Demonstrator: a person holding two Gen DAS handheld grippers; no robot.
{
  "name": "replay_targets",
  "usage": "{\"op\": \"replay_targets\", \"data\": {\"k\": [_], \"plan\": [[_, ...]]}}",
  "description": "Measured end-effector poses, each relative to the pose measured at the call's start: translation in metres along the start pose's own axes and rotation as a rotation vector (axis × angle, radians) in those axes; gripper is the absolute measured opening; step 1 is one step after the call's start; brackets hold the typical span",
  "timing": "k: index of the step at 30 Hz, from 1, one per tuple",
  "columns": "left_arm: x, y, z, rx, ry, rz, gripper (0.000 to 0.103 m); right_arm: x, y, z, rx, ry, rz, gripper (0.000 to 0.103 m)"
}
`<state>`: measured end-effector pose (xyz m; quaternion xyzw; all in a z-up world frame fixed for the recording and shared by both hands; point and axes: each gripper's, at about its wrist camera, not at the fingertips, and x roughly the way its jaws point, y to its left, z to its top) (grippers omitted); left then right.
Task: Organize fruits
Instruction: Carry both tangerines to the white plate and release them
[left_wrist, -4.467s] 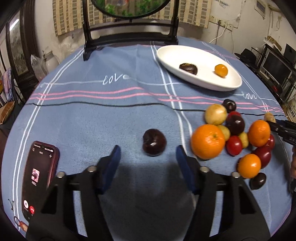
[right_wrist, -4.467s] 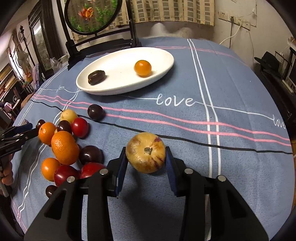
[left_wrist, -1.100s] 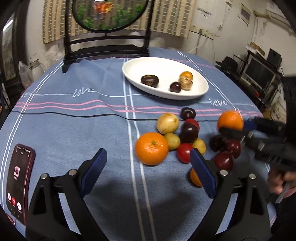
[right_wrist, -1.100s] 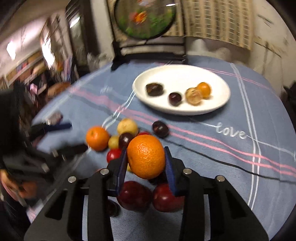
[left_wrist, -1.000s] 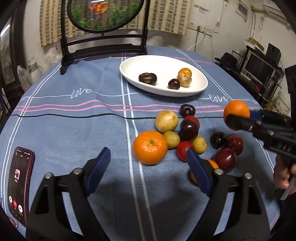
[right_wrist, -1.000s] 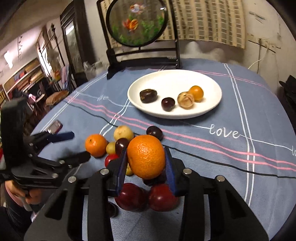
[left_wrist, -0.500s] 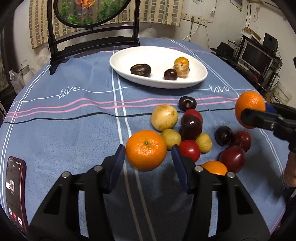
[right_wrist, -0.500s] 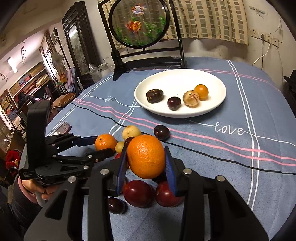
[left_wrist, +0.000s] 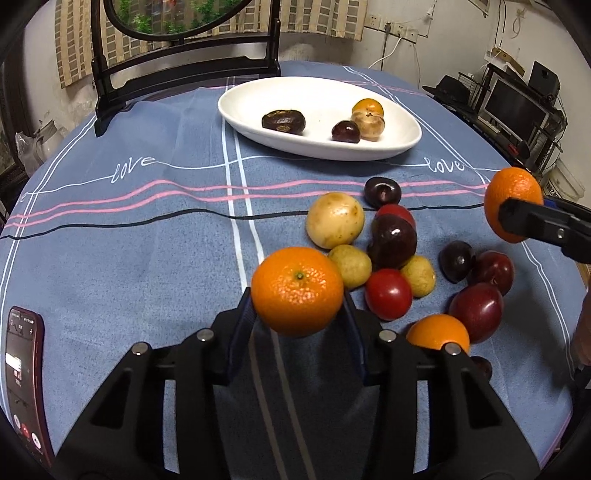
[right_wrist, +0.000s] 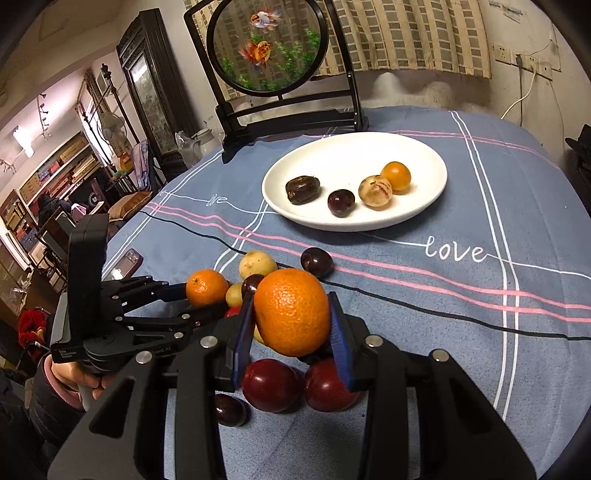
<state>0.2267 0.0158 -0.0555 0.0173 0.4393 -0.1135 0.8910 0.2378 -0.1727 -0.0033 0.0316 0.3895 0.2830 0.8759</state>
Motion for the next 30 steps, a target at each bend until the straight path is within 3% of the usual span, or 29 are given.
{"op": "replay_targets", "data": {"k": [7,10,13,21,26,30], "plan": [[-0.03,-0.002,0.007,-0.004,-0.076,-0.048,0.045,-0.003,-0.01,0.005,0.044,-0.009,-0.007,0.038],[-0.041,0.0,0.026,0.002,-0.096,-0.08,0.045,-0.009,-0.019,0.021,0.075,-0.033,0.008,0.038],[-0.042,0.006,0.06,-0.011,-0.115,-0.103,0.045,-0.005,-0.028,0.05,0.073,-0.075,-0.044,0.038],[0.023,0.017,0.161,-0.062,-0.076,-0.037,0.045,0.064,-0.066,0.115,0.154,-0.073,-0.065,0.039],[0.073,0.027,0.185,-0.088,0.002,-0.008,0.045,0.108,-0.071,0.132,0.098,0.006,-0.108,0.039],[0.09,0.032,0.191,-0.098,0.019,0.004,0.046,0.121,-0.076,0.139,0.076,0.022,-0.113,0.04]]}}
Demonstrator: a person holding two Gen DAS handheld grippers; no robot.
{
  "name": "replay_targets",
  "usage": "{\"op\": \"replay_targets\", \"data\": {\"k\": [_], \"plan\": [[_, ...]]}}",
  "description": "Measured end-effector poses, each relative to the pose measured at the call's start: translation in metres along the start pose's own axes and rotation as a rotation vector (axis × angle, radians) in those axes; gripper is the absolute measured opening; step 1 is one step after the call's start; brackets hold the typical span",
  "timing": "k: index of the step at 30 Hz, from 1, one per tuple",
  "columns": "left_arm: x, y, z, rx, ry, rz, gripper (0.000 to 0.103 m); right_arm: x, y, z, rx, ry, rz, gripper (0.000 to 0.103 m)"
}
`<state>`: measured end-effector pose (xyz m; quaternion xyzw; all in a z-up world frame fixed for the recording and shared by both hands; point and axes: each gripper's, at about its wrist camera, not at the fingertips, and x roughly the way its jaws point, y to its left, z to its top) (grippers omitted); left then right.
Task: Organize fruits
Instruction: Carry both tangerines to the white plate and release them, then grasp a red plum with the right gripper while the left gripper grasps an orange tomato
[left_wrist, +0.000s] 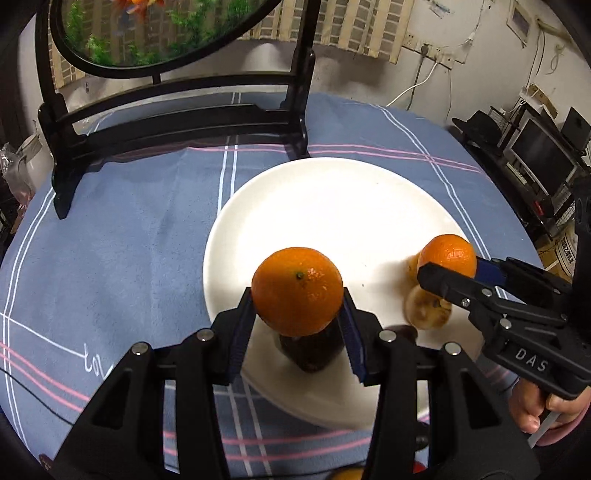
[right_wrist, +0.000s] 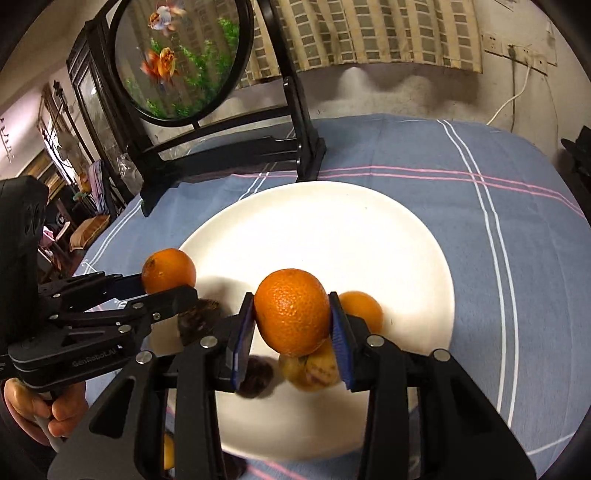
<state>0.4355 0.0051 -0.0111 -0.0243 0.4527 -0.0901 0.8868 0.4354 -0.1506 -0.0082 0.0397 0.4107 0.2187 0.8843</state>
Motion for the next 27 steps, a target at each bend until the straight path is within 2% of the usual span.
{"op": "replay_targets", "data": {"k": [2,3,5,8,11,15,19,22,25,27], "plan": [[0.002,0.0,0.001,-0.003,0.0,0.017,0.049,0.006,0.0,0.002,0.0,0.014,0.009,0.046],[0.0,-0.002,0.001,0.003,-0.01,0.032,0.065,0.005,0.001,0.003,-0.003,0.011,0.008,0.048],[-0.013,-0.005,-0.001,0.023,-0.062,0.076,0.082,0.0,0.003,0.004,-0.017,-0.003,-0.016,0.052],[-0.043,-0.012,-0.01,0.067,-0.1,0.108,0.082,-0.029,0.007,-0.003,-0.029,-0.05,-0.02,0.052],[-0.08,-0.019,-0.034,0.086,-0.138,0.086,0.095,-0.073,0.014,-0.03,-0.057,-0.095,0.012,0.062],[-0.122,-0.026,-0.085,0.103,-0.181,0.054,0.095,-0.114,0.023,-0.076,-0.098,-0.124,-0.018,0.063],[-0.146,-0.025,-0.142,0.081,-0.173,-0.024,0.095,-0.136,0.026,-0.128,-0.095,-0.071,-0.003,0.063],[-0.153,-0.024,-0.184,0.071,-0.167,-0.034,0.095,-0.146,0.028,-0.16,-0.062,-0.048,0.022,0.062],[-0.153,-0.02,-0.209,0.035,-0.155,-0.059,0.095,-0.146,0.028,-0.175,-0.018,-0.028,0.046,0.053],[-0.15,-0.017,-0.221,0.004,-0.136,-0.088,0.095,-0.14,0.029,-0.18,0.005,-0.008,0.058,0.051]]}}
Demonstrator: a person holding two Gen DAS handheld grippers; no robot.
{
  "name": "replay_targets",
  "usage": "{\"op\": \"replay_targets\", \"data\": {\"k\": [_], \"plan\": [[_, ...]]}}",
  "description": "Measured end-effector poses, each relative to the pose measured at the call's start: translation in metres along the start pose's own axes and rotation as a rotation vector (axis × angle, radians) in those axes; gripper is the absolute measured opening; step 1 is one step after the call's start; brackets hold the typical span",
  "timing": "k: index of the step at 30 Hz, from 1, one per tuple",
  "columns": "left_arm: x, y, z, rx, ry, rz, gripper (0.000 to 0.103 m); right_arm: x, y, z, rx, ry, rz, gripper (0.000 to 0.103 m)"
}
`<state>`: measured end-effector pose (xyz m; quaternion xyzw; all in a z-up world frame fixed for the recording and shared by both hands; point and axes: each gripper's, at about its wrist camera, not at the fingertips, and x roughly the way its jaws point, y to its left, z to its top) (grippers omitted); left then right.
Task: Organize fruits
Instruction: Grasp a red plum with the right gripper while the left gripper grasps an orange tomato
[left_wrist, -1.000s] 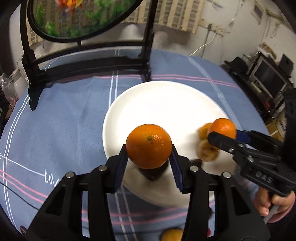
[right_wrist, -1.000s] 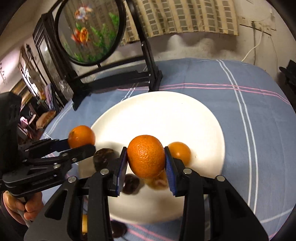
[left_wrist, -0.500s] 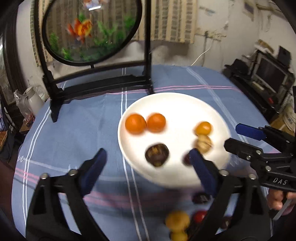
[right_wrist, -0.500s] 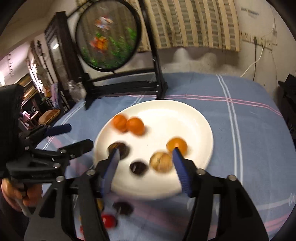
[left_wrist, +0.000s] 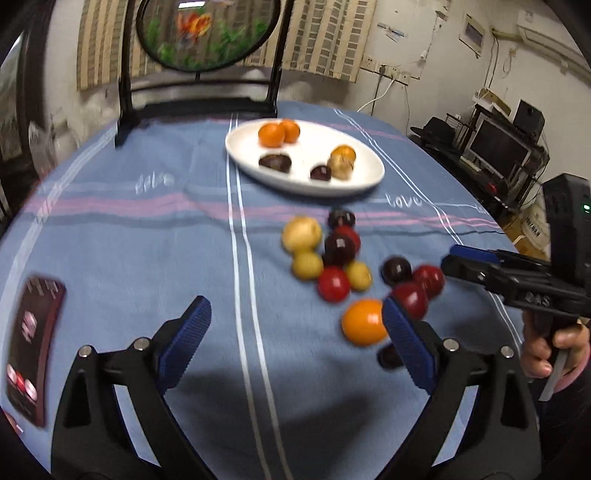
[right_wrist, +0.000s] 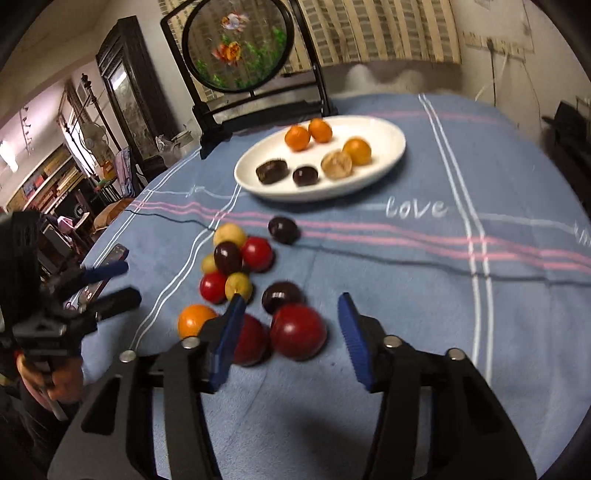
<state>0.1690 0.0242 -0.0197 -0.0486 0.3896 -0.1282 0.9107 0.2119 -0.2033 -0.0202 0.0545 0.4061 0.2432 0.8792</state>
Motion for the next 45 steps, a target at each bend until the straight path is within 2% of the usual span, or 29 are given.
{"op": "replay_targets", "data": {"k": [2,6,8,12,18,22,25,33,40,45], "plan": [[0.003,-0.001,-0.006,0.0,0.013,-0.017,0.095,0.004,-0.002,-0.003,0.014,0.005,-0.005,0.051],[0.003,-0.002,-0.013,0.017,-0.01,0.01,0.095,0.013,-0.006,-0.006,0.038,0.036,-0.007,0.051],[0.005,-0.003,-0.016,0.02,-0.002,0.0,0.095,0.015,-0.007,-0.008,0.035,0.046,-0.008,0.051],[0.008,-0.004,-0.015,0.03,0.006,-0.003,0.095,0.024,-0.007,-0.011,0.04,0.084,0.005,0.04],[0.01,-0.011,-0.018,0.069,0.015,-0.014,0.095,0.02,-0.012,-0.012,0.076,0.07,0.021,0.038],[0.011,-0.018,-0.018,0.088,0.017,-0.025,0.094,0.006,-0.016,-0.008,0.097,-0.001,0.012,0.038],[0.012,-0.023,-0.015,0.089,0.022,-0.057,0.092,0.002,-0.019,-0.006,0.11,-0.019,-0.01,0.038],[0.027,-0.034,-0.006,0.087,0.06,-0.093,0.067,0.001,-0.018,-0.005,0.115,-0.025,0.006,0.038],[0.037,-0.037,-0.007,0.091,0.1,-0.103,0.058,-0.001,-0.018,-0.004,0.118,-0.033,0.014,0.038],[0.046,-0.037,-0.009,0.079,0.138,-0.123,0.042,-0.002,-0.018,-0.004,0.121,-0.033,0.02,0.038]]}}
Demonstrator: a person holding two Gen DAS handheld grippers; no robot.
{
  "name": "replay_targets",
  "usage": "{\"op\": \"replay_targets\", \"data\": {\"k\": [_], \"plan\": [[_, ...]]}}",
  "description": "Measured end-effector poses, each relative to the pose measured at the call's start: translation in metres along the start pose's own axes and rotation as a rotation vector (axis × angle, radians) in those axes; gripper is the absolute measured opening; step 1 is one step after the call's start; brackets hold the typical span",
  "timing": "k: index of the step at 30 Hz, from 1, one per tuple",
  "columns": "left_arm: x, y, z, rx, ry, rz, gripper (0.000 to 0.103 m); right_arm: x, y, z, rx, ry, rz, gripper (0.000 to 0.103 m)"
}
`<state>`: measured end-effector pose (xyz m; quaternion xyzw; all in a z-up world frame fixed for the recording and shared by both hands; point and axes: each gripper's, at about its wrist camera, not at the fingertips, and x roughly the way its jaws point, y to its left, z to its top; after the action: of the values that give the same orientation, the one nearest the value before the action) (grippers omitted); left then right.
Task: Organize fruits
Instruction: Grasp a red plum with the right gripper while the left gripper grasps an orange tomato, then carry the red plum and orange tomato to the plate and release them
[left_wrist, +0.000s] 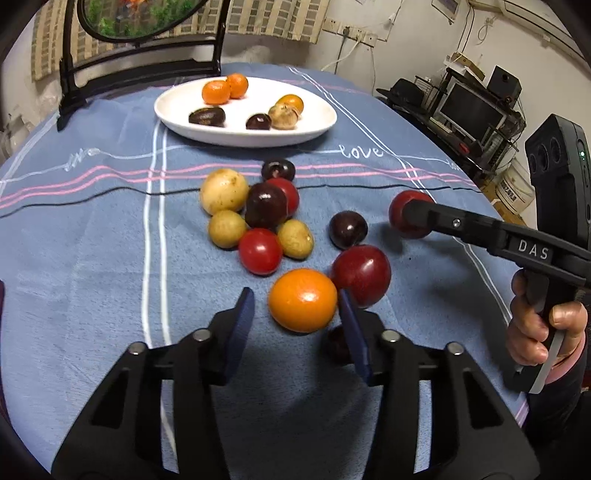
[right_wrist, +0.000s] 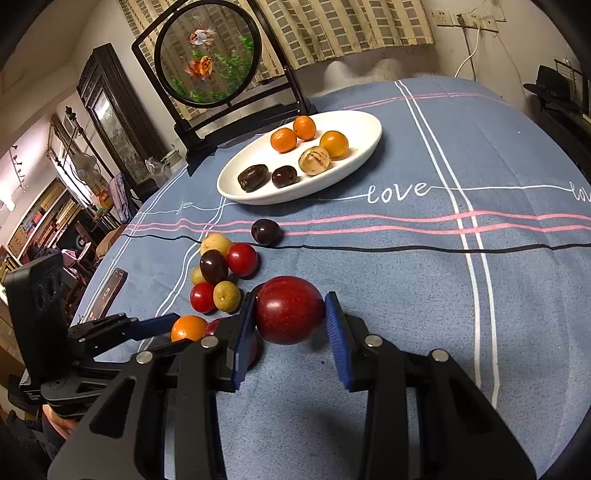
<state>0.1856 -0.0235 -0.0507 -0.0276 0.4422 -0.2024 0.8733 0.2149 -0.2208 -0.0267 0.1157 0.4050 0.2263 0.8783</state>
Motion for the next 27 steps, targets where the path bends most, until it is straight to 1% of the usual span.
{"op": "replay_targets", "data": {"k": [13,19,27], "plan": [[0.014,0.0,0.004,0.0,0.031,0.014,0.041,-0.002,0.0,0.0,0.0,-0.003,0.006,0.038],[0.014,-0.001,0.003,0.008,0.026,0.027,0.041,-0.002,0.001,0.0,-0.002,-0.003,0.006,0.038],[0.006,-0.002,0.001,0.008,-0.005,0.059,0.041,-0.002,0.0,0.002,-0.011,-0.009,-0.008,0.038]]}}
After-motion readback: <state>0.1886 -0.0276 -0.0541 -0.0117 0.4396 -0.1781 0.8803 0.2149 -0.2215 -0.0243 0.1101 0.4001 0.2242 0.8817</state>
